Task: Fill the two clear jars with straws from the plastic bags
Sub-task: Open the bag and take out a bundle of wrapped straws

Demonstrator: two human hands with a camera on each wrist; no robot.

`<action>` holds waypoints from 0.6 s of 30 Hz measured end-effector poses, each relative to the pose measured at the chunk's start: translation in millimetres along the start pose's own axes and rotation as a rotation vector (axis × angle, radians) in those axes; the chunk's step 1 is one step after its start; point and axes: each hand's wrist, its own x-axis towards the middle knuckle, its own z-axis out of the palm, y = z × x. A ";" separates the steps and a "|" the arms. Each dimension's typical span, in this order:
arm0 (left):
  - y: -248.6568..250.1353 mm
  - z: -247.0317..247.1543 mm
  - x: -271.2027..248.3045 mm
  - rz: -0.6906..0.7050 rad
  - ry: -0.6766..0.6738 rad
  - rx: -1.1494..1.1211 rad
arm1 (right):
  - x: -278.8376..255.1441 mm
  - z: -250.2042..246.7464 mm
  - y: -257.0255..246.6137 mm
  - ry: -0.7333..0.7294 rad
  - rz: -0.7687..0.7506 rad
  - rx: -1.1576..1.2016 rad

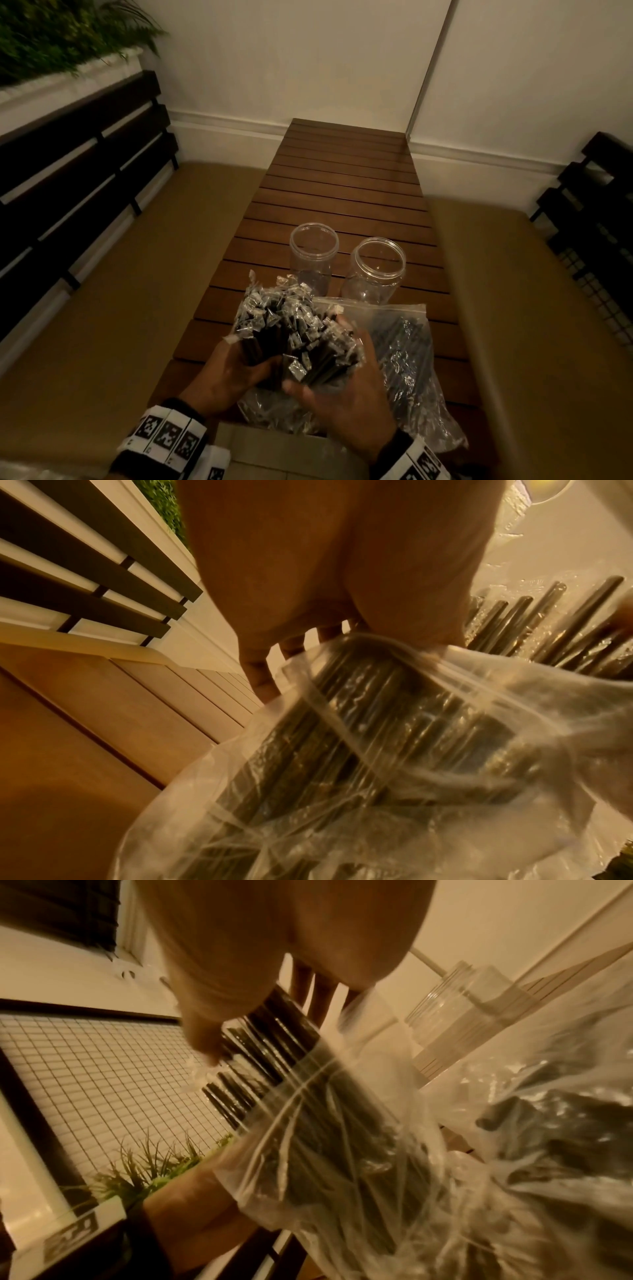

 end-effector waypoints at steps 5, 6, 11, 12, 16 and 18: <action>-1.4 -0.6 -0.8 0.015 0.020 0.024 | 7.6 6.0 0.5 0.148 -0.082 -0.021; -2.3 -1.5 -1.4 0.021 0.025 0.041 | 8.0 5.3 0.2 0.146 -0.087 -0.020; -4.5 -4.7 -3.9 0.062 0.041 0.061 | 7.4 5.9 -7.6 0.151 -0.088 0.015; -6.1 -4.7 -3.5 0.077 0.044 0.078 | 8.0 6.0 -9.0 0.160 -0.071 0.035; -12.1 -5.6 -3.5 0.068 0.055 0.085 | 12.7 0.1 -18.5 0.182 -0.076 0.132; -13.7 -5.5 -2.1 0.062 0.045 0.079 | 14.6 -4.8 -25.2 0.199 -0.030 0.208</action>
